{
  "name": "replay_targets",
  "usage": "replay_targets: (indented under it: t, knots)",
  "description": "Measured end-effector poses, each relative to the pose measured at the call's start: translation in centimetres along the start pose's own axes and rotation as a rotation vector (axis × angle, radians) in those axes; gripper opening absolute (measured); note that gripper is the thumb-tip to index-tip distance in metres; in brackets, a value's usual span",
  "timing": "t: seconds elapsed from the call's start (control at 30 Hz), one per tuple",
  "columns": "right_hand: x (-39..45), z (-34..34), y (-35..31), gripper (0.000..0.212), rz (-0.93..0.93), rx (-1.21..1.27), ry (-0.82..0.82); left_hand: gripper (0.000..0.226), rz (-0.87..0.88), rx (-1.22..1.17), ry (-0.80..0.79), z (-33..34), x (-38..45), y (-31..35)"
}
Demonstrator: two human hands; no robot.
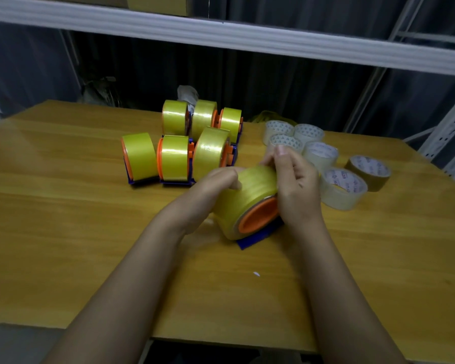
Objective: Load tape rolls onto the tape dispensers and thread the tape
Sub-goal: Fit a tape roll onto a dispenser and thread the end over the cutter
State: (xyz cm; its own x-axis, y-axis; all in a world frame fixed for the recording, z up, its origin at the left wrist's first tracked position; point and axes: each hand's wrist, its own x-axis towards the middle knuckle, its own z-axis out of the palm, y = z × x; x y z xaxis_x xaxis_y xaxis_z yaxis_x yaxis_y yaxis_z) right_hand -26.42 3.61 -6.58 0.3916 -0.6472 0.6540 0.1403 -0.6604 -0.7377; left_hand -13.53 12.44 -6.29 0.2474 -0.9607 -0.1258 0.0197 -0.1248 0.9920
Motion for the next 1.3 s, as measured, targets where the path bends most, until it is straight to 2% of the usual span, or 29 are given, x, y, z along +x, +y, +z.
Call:
replay_targets:
  t: [0.07,0.17,0.23,0.37,0.43,0.53,0.63,0.73,0.83,0.97,1.17,1.3]
  knots:
    - [-0.2,-0.2,0.1,0.028,0.018,-0.003,0.018,0.044,0.025,-0.129,-0.031,0.5,-0.4,0.3]
    - [-0.7,-0.5,0.1,0.029,0.026,-0.061,-0.016,0.051,0.138,-0.115,0.008,1.7,-1.6,1.3]
    - [-1.2,-0.7,0.1,0.044,0.073,-0.114,-0.106,0.045,0.21,-0.172,-0.05,1.2,-2.1,0.7]
    - [-2.0,-0.7,0.2,0.077,0.262,-0.107,-0.332,0.048,0.139,-0.085,0.086,1.3,-1.1,0.8]
    - [-2.2,-0.7,0.0,0.082,0.288,-0.103,-0.363,0.054,0.11,-0.056,0.139,1.4,-1.0,0.7]
    - [-2.3,-0.8,-0.7,0.079,0.23,-0.16,-0.345,0.04,0.085,-0.136,0.147,1.6,-1.8,0.6]
    - [-2.4,-0.8,-1.2,0.086,0.133,-0.276,-0.363,0.053,0.019,-0.192,0.19,1.7,-1.9,0.5]
    - [-2.5,-0.6,-1.3,0.093,0.034,-0.363,-0.396,0.023,0.038,-0.212,0.188,1.6,-1.8,0.5]
    - [-2.6,-0.4,-1.0,0.095,-0.076,-0.41,-0.42,0.023,0.039,-0.243,0.195,1.4,-1.7,0.3]
    - [-2.7,-0.2,-0.7,0.094,-0.056,-0.364,-0.387,0.036,0.066,-0.239,0.218,1.5,-1.4,0.4]
    - [-2.8,-0.1,-0.3,0.097,0.118,-0.253,-0.376,0.046,0.154,-0.193,0.225,1.2,-1.1,0.0]
    - [-2.8,-0.1,0.1,0.092,0.255,-0.017,-0.308,0.086,0.175,-0.093,0.188,1.4,-1.2,-0.5]
